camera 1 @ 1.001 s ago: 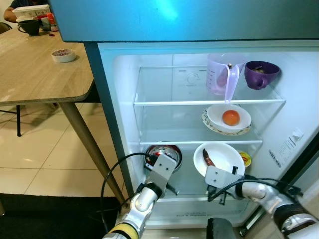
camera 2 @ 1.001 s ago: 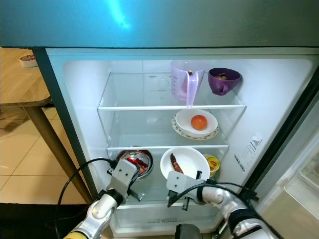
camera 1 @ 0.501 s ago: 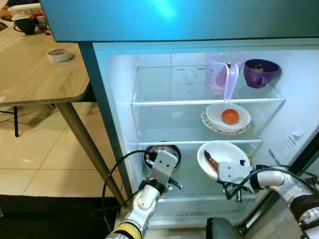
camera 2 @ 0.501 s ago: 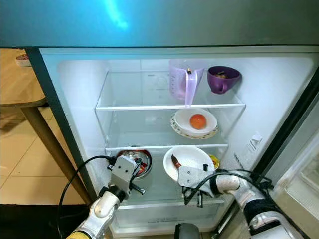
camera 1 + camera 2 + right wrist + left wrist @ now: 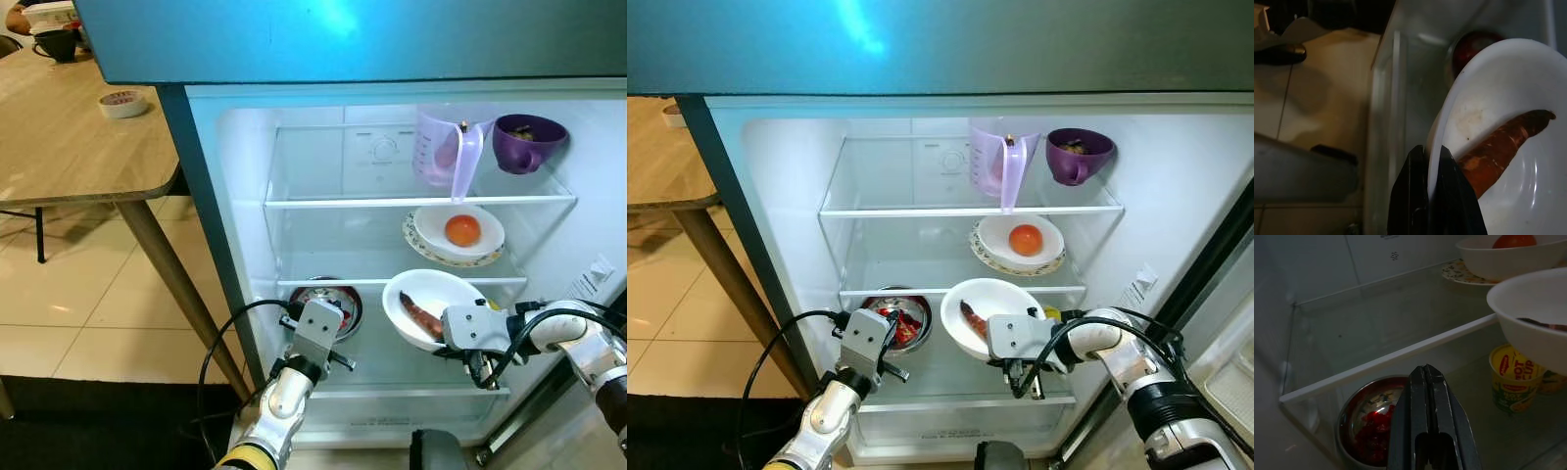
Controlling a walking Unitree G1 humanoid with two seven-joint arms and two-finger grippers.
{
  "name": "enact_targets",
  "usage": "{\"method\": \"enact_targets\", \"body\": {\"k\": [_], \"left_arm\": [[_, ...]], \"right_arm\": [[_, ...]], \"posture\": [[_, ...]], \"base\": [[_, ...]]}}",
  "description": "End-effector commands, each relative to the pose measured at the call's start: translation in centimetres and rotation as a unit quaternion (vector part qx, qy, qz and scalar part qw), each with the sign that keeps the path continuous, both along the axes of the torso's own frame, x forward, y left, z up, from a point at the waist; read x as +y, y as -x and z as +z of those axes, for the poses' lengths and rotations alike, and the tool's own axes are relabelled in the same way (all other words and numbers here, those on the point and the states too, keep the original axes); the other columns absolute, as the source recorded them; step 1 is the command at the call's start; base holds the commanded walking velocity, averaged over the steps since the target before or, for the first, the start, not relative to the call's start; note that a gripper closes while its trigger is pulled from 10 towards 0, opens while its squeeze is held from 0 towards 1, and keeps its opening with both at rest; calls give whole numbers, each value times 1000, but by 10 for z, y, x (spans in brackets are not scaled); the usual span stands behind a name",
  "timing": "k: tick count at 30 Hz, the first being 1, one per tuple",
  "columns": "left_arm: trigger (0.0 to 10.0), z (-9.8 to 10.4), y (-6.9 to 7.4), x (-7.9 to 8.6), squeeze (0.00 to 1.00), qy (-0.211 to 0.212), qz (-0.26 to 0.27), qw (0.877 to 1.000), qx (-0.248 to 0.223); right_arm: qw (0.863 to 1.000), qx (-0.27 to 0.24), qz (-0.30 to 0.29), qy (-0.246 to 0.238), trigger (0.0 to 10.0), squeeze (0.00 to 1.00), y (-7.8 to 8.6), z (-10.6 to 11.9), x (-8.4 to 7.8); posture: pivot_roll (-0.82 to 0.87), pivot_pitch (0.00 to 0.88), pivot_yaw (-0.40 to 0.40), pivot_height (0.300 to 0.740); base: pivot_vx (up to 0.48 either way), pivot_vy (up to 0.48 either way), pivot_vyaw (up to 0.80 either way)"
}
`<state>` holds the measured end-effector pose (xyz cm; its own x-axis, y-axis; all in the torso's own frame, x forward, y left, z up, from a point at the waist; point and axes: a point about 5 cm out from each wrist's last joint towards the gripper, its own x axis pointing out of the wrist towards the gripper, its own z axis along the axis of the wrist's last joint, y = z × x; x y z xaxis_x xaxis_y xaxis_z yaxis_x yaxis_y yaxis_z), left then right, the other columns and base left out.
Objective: Restocking fridge
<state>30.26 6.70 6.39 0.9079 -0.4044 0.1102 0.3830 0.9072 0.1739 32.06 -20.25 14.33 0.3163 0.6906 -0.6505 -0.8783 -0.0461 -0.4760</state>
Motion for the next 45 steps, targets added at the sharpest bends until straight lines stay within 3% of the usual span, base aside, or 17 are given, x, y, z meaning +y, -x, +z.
{"method": "enact_targets", "body": {"k": [1, 4, 8, 16, 19, 22, 29, 31, 45], "left_arm": [[10000, 1, 0, 7, 0, 8, 18, 1000, -5], [10000, 2, -1, 7, 0, 13, 21, 1000, -6], [10000, 6, -1, 12, 0, 37, 41, 998, -18], [10000, 6, -1, 17, 0, 50, 63, 997, -18], [10000, 6, 0, 18, 0, 51, 65, 996, -17], [10000, 4, 1, 19, 0, 50, 66, 997, -13], [10000, 4, 1, 18, 0, 50, 66, 996, -13], [10000, 5, 1, 18, 0, 50, 67, 996, -14], [10000, 6, 1, 16, 0, 58, 68, 996, -11]], "right_arm": [[999, -27, 16, -20, 10000, 0, -3, 10, 13], [999, -33, 22, -21, 10000, 0, -4, 12, 17], [998, -46, 45, -18, 10000, 0, -8, 16, 36], [995, -92, 25, -4, 10000, 0, -26, 26, 52], [995, -101, 27, -4, 10000, 0, -30, 29, 58], [994, -104, 38, 2, 10000, 0, -36, 29, 74], [992, -119, 27, 10, 10000, 0, -43, 27, 86], [992, -122, 30, 0, 10000, 0, -46, 28, 99], [986, -166, -27, -4, 10000, 0, -61, 30, 120]], "posture": [[-84, 0, 16, 516], [-84, 0, 16, 516], [-81, 0, 12, 516], [-79, 0, 8, 516], [-79, 0, 8, 516], [-76, 0, 9, 516], [-76, 0, 9, 516], [-73, 0, 5, 516], [-69, 0, 1, 516]], "base": [[0, 0, 0], [0, 0, 0], [0, 0, 0], [0, 0, 0], [0, 0, 0], [0, 0, 0], [0, 0, 0], [0, 0, 0], [0, 0, 0]]}}
